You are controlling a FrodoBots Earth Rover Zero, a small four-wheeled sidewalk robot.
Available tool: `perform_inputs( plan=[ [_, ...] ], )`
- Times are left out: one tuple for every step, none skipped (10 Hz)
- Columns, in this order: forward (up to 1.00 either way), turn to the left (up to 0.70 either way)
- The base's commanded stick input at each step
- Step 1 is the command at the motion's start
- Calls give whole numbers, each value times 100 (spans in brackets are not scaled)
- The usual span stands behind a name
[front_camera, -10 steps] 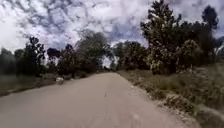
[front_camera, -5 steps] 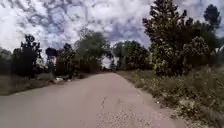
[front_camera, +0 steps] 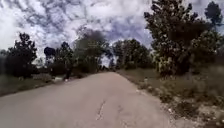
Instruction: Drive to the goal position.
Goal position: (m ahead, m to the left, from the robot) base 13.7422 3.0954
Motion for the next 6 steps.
perform_inputs(
  plan=[
    [85, 0],
    [85, 0],
    [85, 0],
    [85, 0],
    [85, 0],
    [85, 0]
  ],
)
